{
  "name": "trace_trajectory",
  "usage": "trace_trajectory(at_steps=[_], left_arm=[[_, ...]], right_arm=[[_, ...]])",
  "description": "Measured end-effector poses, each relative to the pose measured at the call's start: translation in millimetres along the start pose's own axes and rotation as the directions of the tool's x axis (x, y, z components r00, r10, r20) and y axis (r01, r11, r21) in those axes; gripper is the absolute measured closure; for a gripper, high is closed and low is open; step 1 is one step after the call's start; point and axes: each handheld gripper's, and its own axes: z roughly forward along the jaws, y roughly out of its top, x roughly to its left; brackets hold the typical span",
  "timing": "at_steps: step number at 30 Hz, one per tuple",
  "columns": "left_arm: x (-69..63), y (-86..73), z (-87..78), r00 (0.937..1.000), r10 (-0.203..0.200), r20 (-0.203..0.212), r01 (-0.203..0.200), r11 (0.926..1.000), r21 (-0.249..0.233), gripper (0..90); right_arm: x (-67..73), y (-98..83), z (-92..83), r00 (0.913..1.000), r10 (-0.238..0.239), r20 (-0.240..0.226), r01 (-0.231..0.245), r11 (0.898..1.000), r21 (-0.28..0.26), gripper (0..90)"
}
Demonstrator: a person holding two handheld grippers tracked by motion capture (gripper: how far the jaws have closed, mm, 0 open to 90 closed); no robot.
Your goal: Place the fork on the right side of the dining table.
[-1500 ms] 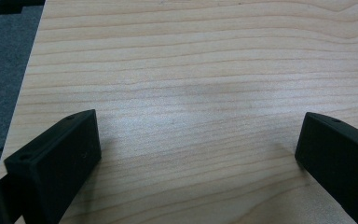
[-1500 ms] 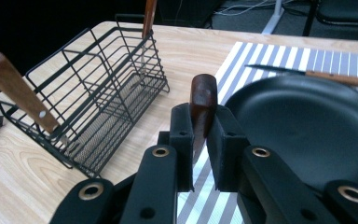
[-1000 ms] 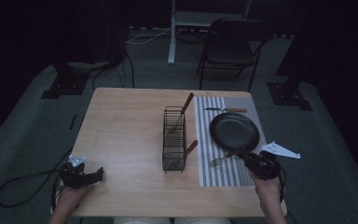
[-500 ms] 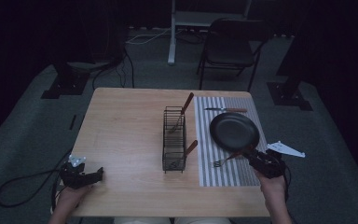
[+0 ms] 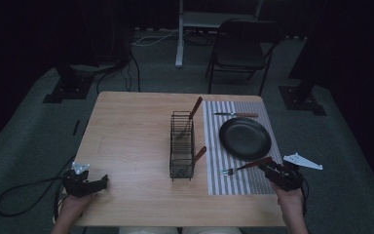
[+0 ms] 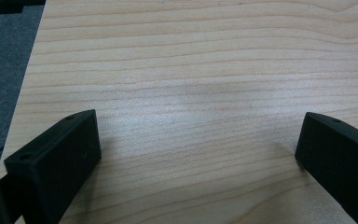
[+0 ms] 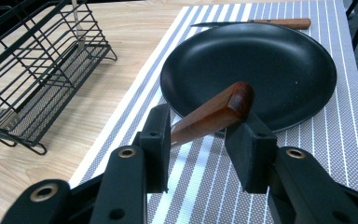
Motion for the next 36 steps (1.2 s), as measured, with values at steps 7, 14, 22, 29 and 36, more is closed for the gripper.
trace_trajectory(at_steps=[7,14,22,29,36], left_arm=[[0.0,0.0,0.0,1.0000,0.000,0.000,0.000,1.0000,0.000,0.2],[0.0,0.0,0.0,1.0000,0.000,0.000,0.000,1.0000,0.000,0.2],[0.1,0.0,-0.1,1.0000,0.002,0.000,-0.002,1.0000,0.001,0.2],[0.1,0.0,-0.1,1.0000,0.002,0.000,-0.002,1.0000,0.001,0.2],[0.1,0.0,-0.1,1.0000,0.002,0.000,-0.002,1.0000,0.002,0.2]], right_arm=[[-8.7,-10.6,2.0,0.9999,0.007,0.013,-0.007,1.000,0.016,57.5],[-25.1,-24.9,9.6,0.9988,0.049,-0.002,-0.049,0.997,0.053,56.4],[-45.4,-39.0,22.0,0.9950,0.097,-0.024,-0.095,0.992,0.082,55.4],[-59.6,-47.0,30.5,0.9925,0.121,-0.019,-0.118,0.986,0.116,53.2],[-67.5,-51.9,39.3,0.9927,0.120,-0.009,-0.117,0.981,0.156,50.9]])
